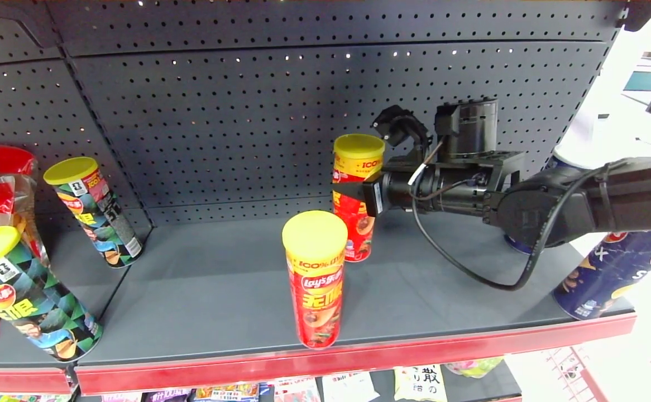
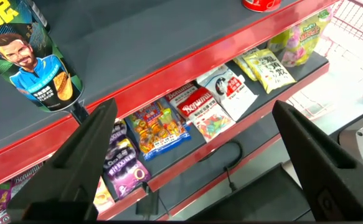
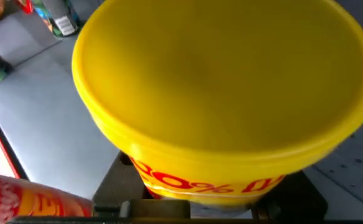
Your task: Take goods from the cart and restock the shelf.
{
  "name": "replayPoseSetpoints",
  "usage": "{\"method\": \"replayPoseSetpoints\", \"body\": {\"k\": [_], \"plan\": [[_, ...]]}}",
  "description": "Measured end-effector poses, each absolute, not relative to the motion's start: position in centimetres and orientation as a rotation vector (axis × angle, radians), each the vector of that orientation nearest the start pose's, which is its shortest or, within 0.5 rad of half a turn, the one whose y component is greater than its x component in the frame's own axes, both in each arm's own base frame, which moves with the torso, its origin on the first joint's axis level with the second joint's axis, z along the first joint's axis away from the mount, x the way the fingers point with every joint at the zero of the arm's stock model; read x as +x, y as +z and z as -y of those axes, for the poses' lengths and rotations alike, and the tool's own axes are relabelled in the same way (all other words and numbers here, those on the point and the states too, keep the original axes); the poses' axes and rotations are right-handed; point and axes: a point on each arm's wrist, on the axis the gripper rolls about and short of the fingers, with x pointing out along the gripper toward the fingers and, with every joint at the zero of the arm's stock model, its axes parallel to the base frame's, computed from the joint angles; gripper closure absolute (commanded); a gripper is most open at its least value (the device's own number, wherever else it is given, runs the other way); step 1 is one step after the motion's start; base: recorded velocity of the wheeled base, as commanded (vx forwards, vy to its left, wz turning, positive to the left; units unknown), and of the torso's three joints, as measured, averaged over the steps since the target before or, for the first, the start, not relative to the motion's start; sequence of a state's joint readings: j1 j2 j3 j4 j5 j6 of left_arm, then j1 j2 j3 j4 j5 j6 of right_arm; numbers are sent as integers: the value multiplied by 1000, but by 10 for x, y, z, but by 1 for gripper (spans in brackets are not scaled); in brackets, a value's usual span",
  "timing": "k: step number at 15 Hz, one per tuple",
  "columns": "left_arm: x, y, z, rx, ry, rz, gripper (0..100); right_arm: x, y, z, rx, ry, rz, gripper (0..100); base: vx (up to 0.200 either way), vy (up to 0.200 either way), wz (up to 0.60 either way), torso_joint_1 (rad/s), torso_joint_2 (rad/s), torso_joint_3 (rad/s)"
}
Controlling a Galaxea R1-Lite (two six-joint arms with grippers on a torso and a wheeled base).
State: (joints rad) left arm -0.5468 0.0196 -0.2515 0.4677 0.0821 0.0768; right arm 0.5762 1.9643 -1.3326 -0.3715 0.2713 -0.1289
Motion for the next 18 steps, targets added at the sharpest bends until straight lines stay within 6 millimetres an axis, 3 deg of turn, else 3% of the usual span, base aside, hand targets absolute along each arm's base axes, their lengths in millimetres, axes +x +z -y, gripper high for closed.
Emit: {"method": "replayPoseSetpoints", "body": {"k": [7,18], "plan": [[-40,96,-26,149,-470,-210,0,348,195,-231,-157,858,-182,100,0,0,0,0,0,0],[-39,96,-26,151,-469,-216,0,356,183,-233,-154,849,-212,100,0,0,0,0,0,0]]}}
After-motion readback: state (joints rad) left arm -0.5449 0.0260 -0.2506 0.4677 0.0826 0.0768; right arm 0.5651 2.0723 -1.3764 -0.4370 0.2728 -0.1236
